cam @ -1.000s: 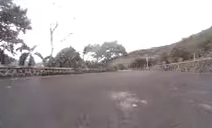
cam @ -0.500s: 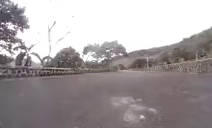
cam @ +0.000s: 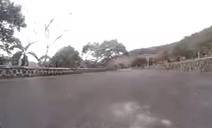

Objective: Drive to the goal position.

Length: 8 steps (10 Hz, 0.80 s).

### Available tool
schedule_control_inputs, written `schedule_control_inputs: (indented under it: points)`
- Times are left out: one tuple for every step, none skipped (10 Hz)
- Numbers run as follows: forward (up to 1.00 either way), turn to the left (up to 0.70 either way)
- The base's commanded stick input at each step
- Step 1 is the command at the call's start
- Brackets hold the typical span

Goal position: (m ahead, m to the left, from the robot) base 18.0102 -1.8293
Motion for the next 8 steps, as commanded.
schedule_control_inputs:
  points:
    - [0.7, 0.0]
    - [0.7, 0.0]
    - [0.7, 0.0]
    - [0.7, 0.0]
    - [0.7, 0.0]
    - [0.7, 0.0]
    - [0.7, 0.0]
    - [0.7, 0.0]
